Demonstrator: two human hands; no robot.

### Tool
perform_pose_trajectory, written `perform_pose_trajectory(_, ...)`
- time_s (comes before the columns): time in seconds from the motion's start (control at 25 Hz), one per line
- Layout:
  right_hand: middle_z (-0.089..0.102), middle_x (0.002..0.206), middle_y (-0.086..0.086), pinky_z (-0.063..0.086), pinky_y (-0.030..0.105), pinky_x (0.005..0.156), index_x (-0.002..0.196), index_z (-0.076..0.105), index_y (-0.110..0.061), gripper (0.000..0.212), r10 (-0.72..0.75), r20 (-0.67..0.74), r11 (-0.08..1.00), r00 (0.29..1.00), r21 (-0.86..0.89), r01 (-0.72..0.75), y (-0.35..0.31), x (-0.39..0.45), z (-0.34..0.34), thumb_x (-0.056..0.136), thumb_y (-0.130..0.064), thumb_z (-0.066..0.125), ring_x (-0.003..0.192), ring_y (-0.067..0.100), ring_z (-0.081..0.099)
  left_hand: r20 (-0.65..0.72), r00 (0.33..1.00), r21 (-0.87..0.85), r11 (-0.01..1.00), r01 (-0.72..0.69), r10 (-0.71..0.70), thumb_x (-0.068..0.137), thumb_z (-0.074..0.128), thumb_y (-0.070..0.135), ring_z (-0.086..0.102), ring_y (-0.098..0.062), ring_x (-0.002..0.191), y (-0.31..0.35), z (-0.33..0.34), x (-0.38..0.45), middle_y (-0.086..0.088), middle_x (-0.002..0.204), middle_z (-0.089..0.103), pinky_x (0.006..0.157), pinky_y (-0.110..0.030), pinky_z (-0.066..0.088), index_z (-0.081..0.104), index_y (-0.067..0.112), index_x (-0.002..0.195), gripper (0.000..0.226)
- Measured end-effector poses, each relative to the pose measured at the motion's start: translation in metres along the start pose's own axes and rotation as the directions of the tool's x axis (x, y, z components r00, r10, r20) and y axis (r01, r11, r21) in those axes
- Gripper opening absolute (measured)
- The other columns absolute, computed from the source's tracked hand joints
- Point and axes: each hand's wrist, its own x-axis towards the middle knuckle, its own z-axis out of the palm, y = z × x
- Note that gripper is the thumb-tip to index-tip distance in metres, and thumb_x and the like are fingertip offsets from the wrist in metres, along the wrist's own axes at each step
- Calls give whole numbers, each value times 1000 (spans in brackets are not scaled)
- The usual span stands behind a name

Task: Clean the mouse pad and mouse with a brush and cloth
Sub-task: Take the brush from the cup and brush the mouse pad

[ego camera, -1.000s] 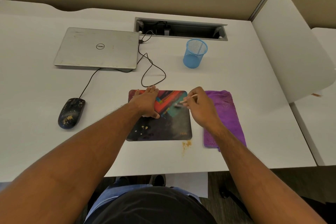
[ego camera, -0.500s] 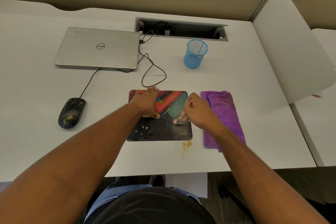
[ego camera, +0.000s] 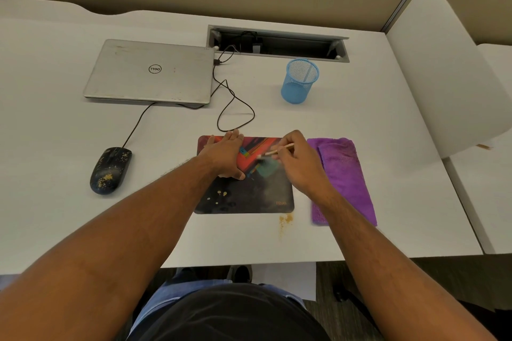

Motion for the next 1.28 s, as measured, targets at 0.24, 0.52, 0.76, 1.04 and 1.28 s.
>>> perform_pose_trajectory(0.24,71,92,4,60,35,71,94,50,-25,11,-5,210,991,978,-129,33,-1,-8,-1,103,-19,48,82,22,73,-4,1000,15,1000,-4,4,71,81,57,4,-22,152,-1,1,1,-2,167,-1,122,-53,6,1,20,159,125)
perform_pose_trajectory(0.52,65,89,1,45,22,59,93,48,-27,12,-17,296,955,955,-277,103,-6,-14,1,100,-18,51,79,16,65,0,1000,13,1000,-4,4,71,80,58,3,-22,153,-2,1,3,-2,167,-1,122,-54,5,0,19,159,125)
perform_pose_trajectory(0.76,68,98,-2,54,27,72,92,50,-31,21,-124,421,961,899,-176,215,-18,-25,16,98,-12,53,90,14,64,-3,1000,23,1000,-2,2,72,79,57,0,-20,153,0,2,2,-2,167,-3,122,-52,4,0,19,159,124)
perform_pose_trajectory(1.04,68,91,-4,54,25,66,92,49,-30,20,-123,376,949,919,-227,220,-18,-18,-5,97,-11,51,82,12,65,-8,1000,16,1000,-9,9,70,81,57,4,-21,152,-1,1,2,-2,167,1,122,-53,5,1,19,159,125)
perform_pose_trajectory(1.28,63,89,-1,53,30,62,94,43,-29,17,-48,356,911,933,-368,187,-8,-19,-3,99,-14,47,80,15,62,-6,1000,17,1000,-12,12,70,80,58,4,-21,152,-1,0,1,-2,167,0,122,-53,5,1,19,159,125)
